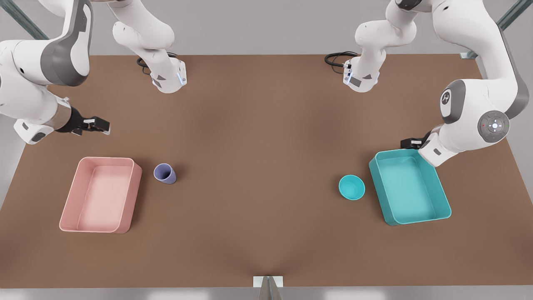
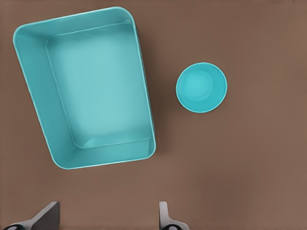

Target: Put the bowls and cups in different boxes

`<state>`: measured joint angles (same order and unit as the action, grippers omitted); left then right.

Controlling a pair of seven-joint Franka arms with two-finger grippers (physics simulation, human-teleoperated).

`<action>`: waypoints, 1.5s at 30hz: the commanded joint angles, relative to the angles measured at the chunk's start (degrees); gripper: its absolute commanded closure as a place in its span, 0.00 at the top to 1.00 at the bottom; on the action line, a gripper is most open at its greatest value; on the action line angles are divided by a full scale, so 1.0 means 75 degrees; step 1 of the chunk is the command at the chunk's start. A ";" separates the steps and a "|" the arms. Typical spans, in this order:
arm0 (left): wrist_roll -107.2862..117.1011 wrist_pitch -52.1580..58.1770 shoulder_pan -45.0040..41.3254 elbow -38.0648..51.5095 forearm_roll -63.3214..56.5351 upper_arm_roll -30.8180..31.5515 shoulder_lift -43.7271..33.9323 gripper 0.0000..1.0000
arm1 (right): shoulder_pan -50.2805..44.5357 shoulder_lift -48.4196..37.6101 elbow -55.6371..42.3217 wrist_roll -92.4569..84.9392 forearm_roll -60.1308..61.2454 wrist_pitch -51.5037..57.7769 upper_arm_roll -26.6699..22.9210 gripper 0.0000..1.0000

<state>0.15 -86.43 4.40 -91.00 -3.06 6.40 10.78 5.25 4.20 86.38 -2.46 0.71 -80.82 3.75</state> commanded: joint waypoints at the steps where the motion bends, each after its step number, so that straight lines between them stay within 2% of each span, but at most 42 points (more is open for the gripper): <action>1: 0.0167 -0.0019 -0.0001 -0.0007 -0.0014 0.0003 -0.0008 1.00 | -0.0009 0.0003 0.0003 -0.0117 0.0011 -0.0147 0.0005 1.00; 2: 0.0191 -0.0054 -0.0070 -0.0018 -0.0026 0.0003 0.0004 1.00 | -0.0055 0.0061 -0.0021 -0.0047 -0.0001 -0.0123 0.0016 1.00; 4: 0.0668 -0.0556 -0.1123 -0.0135 -0.0728 0.0003 0.0424 1.00 | -0.0126 0.0423 -0.0079 -0.0163 0.0197 -0.0193 0.0063 1.00; 6: 0.2110 -0.1740 -0.2249 -0.0089 -0.1384 -0.0021 0.1525 1.00 | -0.0898 0.1361 -0.0302 -0.0094 0.0245 -0.0544 0.0063 1.00; 8: 0.3003 -0.2492 -0.2461 0.0145 -0.2018 -0.0021 0.2570 1.00 | -0.1403 0.2006 -0.0255 0.0164 0.0164 -0.1248 0.0051 1.00; 11: 0.3027 -0.3675 -0.2461 0.0110 -0.1936 -0.0009 0.2922 1.00 | -0.1708 0.2803 -0.0103 0.0704 -0.0048 -0.2583 0.0051 1.00; 16: 0.3366 -0.4683 -0.2860 -0.0100 -0.1971 -0.0009 0.3179 1.00 | -0.1767 0.2780 0.0822 0.0985 -0.0036 -0.4142 0.0051 1.00; 20: 0.3378 -0.4719 -0.2918 -0.0381 -0.1971 -0.0009 0.3355 1.00 | -0.1708 0.2323 0.2147 0.0985 -0.0001 -0.5525 0.0063 1.00; 29: 0.3390 -0.4906 -0.2848 -0.0581 -0.2264 -0.0021 0.3988 1.00 | -0.1755 0.2171 0.3131 0.0973 0.0058 -0.5443 0.0063 1.00; 30: 0.3378 -0.4906 -0.2813 -0.0569 -0.2276 -0.0021 0.4000 0.98 | -0.1755 0.2182 0.3178 0.0973 0.0058 -0.5443 0.0063 1.00; 34: 0.3378 -0.4906 -0.2790 -0.0557 -0.2264 -0.0044 0.4023 0.38 | -0.1708 0.2288 0.3319 0.0973 0.0058 -0.5490 0.0063 1.00; 37: 0.3390 -0.4871 -0.2790 -0.0534 -0.2264 -0.0056 0.4012 0.22 | -0.1708 0.2393 0.3366 0.0973 0.0058 -0.5490 0.0063 1.00; 40: 0.3600 -0.4638 -0.2801 -0.0499 -0.2241 -0.0068 0.3836 0.21 | -0.1708 0.2452 0.3366 0.0973 0.0058 -0.5502 0.0063 1.00; 45: 0.3589 -0.1719 -0.2521 0.0157 -0.2194 -0.0372 0.2266 0.21 | -0.1696 0.2639 0.3448 0.0973 0.0058 -0.5514 0.0063 1.00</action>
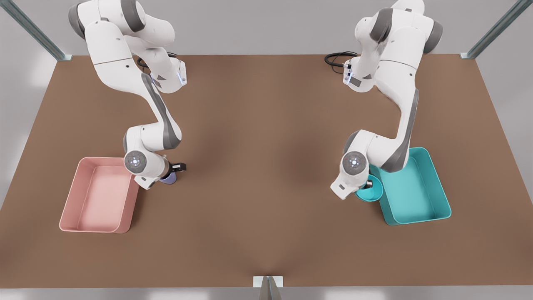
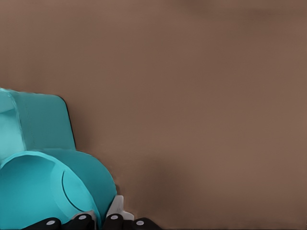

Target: Put the bowls and cups in different boxes

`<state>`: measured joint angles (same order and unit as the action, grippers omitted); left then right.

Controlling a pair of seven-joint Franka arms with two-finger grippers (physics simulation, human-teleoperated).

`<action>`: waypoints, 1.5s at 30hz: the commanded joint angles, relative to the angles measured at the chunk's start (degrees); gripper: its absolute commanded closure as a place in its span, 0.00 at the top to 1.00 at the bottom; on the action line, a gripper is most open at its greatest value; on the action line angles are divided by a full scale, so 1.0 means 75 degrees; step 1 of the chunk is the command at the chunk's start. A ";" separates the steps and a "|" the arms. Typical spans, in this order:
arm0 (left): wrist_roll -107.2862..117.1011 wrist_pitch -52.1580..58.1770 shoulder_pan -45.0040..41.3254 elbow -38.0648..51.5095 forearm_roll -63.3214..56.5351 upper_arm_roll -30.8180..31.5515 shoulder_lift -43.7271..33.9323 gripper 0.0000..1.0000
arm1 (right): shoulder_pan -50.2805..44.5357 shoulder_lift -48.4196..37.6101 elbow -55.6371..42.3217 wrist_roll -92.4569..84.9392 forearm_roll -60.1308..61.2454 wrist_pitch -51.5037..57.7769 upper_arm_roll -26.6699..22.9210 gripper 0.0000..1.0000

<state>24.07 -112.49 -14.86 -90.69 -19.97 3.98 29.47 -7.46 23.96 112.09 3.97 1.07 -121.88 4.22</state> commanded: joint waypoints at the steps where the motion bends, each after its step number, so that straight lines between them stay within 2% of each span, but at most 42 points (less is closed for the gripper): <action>1: 0.0400 0.1979 0.0492 0.0209 0.0085 -0.0050 -0.0484 0.21 | 0.0010 0.0063 0.0019 0.0115 0.0010 -0.0038 0.0000 1.00; 4: 0.0306 0.1312 0.1653 -0.0049 0.0202 -0.0120 -0.0472 0.21 | 0.0010 0.0192 0.0008 0.0115 0.0010 -0.0050 0.0000 1.00; 6: -0.0175 0.0315 0.1653 -0.0763 0.0401 -0.0800 -0.0378 0.21 | 0.0010 0.0298 -0.0016 0.0115 0.0010 -0.0062 0.0000 1.00; 10: -0.0139 -0.1266 0.1677 -0.1561 0.0624 -0.0941 0.0125 0.21 | 0.0010 0.0356 -0.0016 0.0115 0.0010 -0.0097 0.0000 0.98; 11: -0.0128 -0.1630 0.1677 -0.1631 0.0624 -0.0941 0.0395 0.21 | 0.0010 0.0356 -0.0016 0.0115 -0.0002 -0.0097 0.0000 0.86; 12: -0.0128 -0.1748 0.1689 -0.1655 0.0624 -0.0941 0.0489 0.21 | 0.0010 0.0356 -0.0016 0.0115 -0.0002 -0.0097 0.0000 0.63; 13: -0.0139 -0.1760 0.1735 -0.1655 0.0624 -0.0941 0.0489 0.21 | 0.0010 0.0345 -0.0016 0.0115 -0.0002 -0.0097 0.0000 0.49; 15: -0.0139 -0.1760 0.1735 -0.1655 0.0624 -0.0941 0.0571 0.21 | 0.0010 0.0345 -0.0063 0.0104 -0.0002 -0.0085 0.0000 0.37; 16: -0.0151 -0.1760 0.1794 -0.1643 0.0612 -0.0941 0.0583 0.21 | 0.0010 0.0356 -0.0074 0.0104 -0.0002 -0.0085 0.0000 0.29; 17: -0.0151 -0.1760 0.1829 -0.1631 0.0612 -0.0941 0.0583 0.33 | 0.0034 0.0345 -0.0109 0.0104 0.0010 -0.0085 0.0000 0.22; 18: -0.0163 -0.1748 0.1841 -0.1620 0.0612 -0.0941 0.0606 0.49 | 0.0034 0.0333 -0.0133 0.0104 0.0010 -0.0074 0.0000 0.21; 19: -0.0198 -0.1689 0.1841 -0.1608 0.0600 -0.0941 0.0571 0.90 | 0.0092 0.0333 -0.0191 0.0080 0.0010 -0.0050 0.0000 0.21; 20: -0.0186 -0.1491 0.1829 -0.1584 0.0600 -0.0929 0.0407 1.00 | 0.0186 0.0310 -0.0262 0.0010 0.0033 -0.0015 0.0000 0.21; 21: -0.0186 -0.0800 0.1829 -0.1350 0.0612 -0.0918 0.0138 1.00 | 0.0221 0.0263 -0.0344 -0.0013 0.0057 0.0043 0.0000 0.21; 22: -0.0186 0.0558 0.1771 -0.0964 0.0647 -0.0789 -0.0459 1.00 | 0.0280 0.0134 -0.0414 -0.0025 0.0139 0.0126 0.0000 0.21; 24: -0.0186 0.3500 0.1583 0.0348 0.1760 -0.0063 -0.1538 1.00 | 0.0385 -0.0253 -0.0590 -0.0411 0.0162 0.0126 -0.0012 0.21; 27: -0.1381 0.5506 0.1583 0.1778 0.2651 0.0571 -0.2125 1.00 | 0.0912 -0.0710 -0.1210 -0.2578 0.0068 0.0126 -0.0093 0.21; 29: -0.1522 0.5553 0.1583 0.2049 0.2441 0.0746 -0.2136 1.00 | 0.1416 -0.0757 -0.1726 -0.3962 -0.0189 0.0207 -0.0152 0.21; 33: -0.1510 0.5717 0.1595 0.2013 0.2393 0.1097 -0.2125 1.00 | 0.1932 -0.0699 -0.2289 -0.4783 -0.0904 0.0723 -0.0457 0.21; 35: -0.1510 0.5670 0.1630 0.2025 0.2382 0.1168 -0.2160 1.00 | 0.2108 -0.0160 -0.2535 -0.4818 -0.0928 0.0723 -0.0668 0.21; 40: -0.1499 0.5635 0.1642 0.2049 0.2393 0.1180 -0.2171 1.00 | 0.2284 0.1130 -0.2969 -0.4631 -0.0787 0.0595 -0.0668 0.21; 45: -0.1499 0.5612 0.1677 0.2049 0.2393 0.1157 -0.2148 1.00 | 0.2284 0.1751 -0.3344 -0.4619 -0.0764 0.0255 -0.0668 0.21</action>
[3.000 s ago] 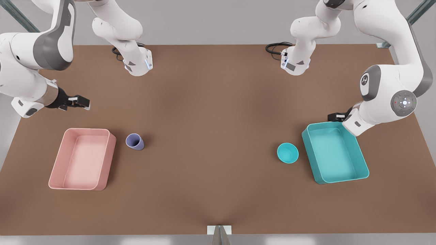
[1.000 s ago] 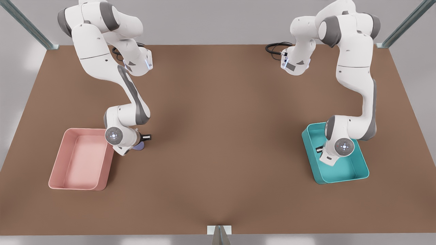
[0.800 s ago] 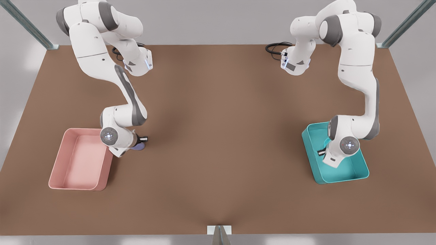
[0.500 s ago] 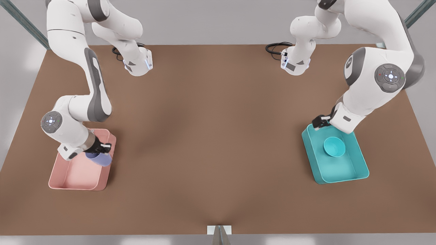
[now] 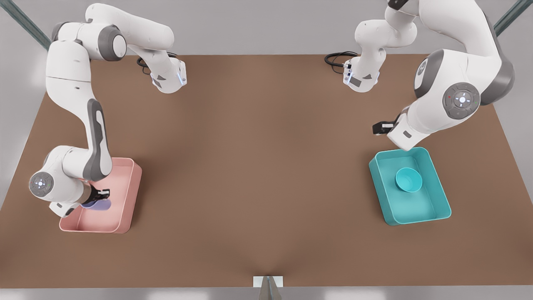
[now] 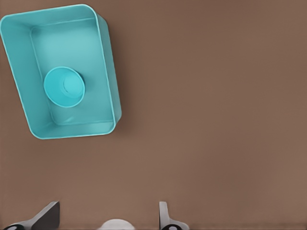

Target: Put the bowls and cups in different boxes

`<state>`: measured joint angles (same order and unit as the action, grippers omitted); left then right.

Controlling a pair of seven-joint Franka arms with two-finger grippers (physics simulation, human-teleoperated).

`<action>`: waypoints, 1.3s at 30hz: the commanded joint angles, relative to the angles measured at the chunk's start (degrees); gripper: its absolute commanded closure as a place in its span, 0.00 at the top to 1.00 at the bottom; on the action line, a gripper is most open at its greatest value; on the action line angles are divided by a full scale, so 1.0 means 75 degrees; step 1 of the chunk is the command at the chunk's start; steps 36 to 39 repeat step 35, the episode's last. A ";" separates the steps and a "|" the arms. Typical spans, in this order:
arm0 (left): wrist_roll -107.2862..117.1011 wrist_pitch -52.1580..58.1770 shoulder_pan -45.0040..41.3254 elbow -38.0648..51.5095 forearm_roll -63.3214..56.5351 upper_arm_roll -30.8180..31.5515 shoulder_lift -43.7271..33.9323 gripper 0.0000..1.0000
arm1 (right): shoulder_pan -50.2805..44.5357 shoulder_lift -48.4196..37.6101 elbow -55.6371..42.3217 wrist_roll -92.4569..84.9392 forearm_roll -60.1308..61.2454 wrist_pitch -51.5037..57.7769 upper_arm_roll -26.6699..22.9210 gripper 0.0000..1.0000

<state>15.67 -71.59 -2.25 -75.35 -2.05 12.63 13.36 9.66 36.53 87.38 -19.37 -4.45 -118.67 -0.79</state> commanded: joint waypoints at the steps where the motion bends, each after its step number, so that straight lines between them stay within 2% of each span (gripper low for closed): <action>1: -0.0378 0.0159 0.0006 0.0004 0.0004 0.0004 -0.0011 1.00 | 0.0001 0.0098 -0.0050 -0.1507 -0.0028 -0.0255 0.0000 0.21; 6: -0.0401 0.0007 0.0135 -0.0008 0.0051 -0.0020 0.0023 1.00 | 0.0048 0.0285 -0.0050 -0.1507 0.0042 -0.0372 0.0000 0.21; 7: -0.0401 0.0018 0.0135 -0.0031 0.0063 -0.0020 0.0024 1.00 | 0.0048 0.0297 -0.0050 -0.1507 0.0054 -0.0372 0.0000 0.41; 8: -0.0401 0.0007 0.0135 -0.0032 0.0039 -0.0020 0.0024 1.00 | 0.0059 0.0391 -0.0050 -0.1507 0.0218 -0.0384 0.0000 0.95; 9: -0.0401 0.0007 0.0135 -0.0043 0.0062 -0.0020 0.0024 1.00 | 0.0083 0.0402 -0.0050 -0.1519 0.0218 -0.0384 0.0000 1.00; 17: -0.0401 -0.0228 0.0077 -0.0078 0.0074 0.0004 0.0106 1.00 | 0.0094 0.0309 -0.0050 -0.1519 0.0206 -0.0290 0.0012 1.00; 20: -0.0401 -0.0216 0.0053 -0.0078 0.0086 0.0004 0.0106 1.00 | 0.0059 -0.0230 -0.0050 -0.1543 0.0324 0.0178 0.0070 1.00; 21: -0.0401 -0.0216 0.0065 -0.0078 0.0086 0.0004 0.0106 1.00 | 0.0036 -0.0557 -0.0061 -0.1554 0.0324 0.0622 0.0117 1.00; 24: -0.0401 -0.0204 0.0077 -0.0078 0.0086 0.0004 0.0094 1.00 | -0.0128 -0.1682 -0.0612 -0.0420 0.0640 0.3492 0.0398 1.00; 28: -0.0401 -0.0181 0.0065 -0.0078 0.0086 0.0004 0.0082 1.00 | -0.0550 -0.3382 -0.0589 0.2148 0.0652 0.5135 0.0398 1.00; 31: -0.0401 -0.0181 0.0065 -0.0078 0.0086 0.0004 0.0094 1.00 | -0.0574 -0.3957 -0.0518 0.2336 0.0862 0.5381 0.0387 1.00; 39: -0.0401 -0.0193 0.0077 -0.0090 0.0098 0.0015 0.0106 1.00 | -0.0573 -0.4086 -0.0518 0.2325 0.0816 0.5393 0.0375 1.00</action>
